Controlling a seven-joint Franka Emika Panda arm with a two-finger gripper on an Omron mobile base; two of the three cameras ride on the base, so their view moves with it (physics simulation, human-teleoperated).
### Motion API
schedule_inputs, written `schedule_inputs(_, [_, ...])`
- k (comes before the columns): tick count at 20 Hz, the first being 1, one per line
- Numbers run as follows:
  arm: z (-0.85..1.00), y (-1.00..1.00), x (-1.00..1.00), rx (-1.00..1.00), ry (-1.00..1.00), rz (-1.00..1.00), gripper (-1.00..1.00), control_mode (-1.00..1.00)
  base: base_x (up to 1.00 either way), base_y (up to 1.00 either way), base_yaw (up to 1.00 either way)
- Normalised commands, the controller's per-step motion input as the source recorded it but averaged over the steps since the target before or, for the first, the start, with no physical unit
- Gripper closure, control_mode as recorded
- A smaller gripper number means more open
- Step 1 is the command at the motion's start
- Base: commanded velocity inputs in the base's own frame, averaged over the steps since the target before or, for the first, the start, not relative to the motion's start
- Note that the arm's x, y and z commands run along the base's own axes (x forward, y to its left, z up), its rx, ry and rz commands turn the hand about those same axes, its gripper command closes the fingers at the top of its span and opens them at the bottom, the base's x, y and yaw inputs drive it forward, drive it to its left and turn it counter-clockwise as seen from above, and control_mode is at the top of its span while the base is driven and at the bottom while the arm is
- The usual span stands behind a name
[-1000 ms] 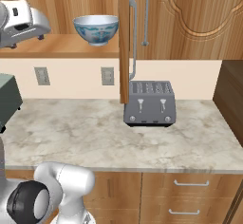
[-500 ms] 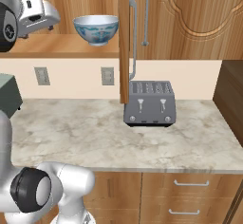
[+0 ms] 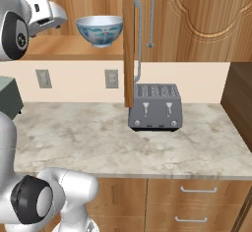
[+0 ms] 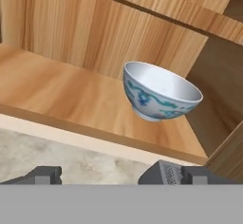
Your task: Move the bowls from the cabinet to the plates on the dining table.
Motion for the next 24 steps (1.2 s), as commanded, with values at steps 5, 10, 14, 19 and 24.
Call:
schedule_inputs(5, [0.07,-0.12,0.01,0.00,0.00,0.00,-1.00,-1.00,0.00,0.00,0.00])
schedule_inputs(10, [0.16,-0.17,0.16,0.00,0.10,0.00,-1.00,-1.00,0.00,0.00,0.00])
schedule_inputs(14, [0.00,-0.18,0.40,-0.01,0.21,0.00,-1.00,-1.00,0.00,0.00,0.00])
schedule_inputs(19, [0.00,-0.07,0.44,-0.01,0.13,0.00,-1.00,-1.00,0.00,0.00,0.00])
schedule_inputs(24, [0.00,0.00,0.34,0.00,0.00,0.01,-1.00,-1.00,0.00,0.00,0.00])
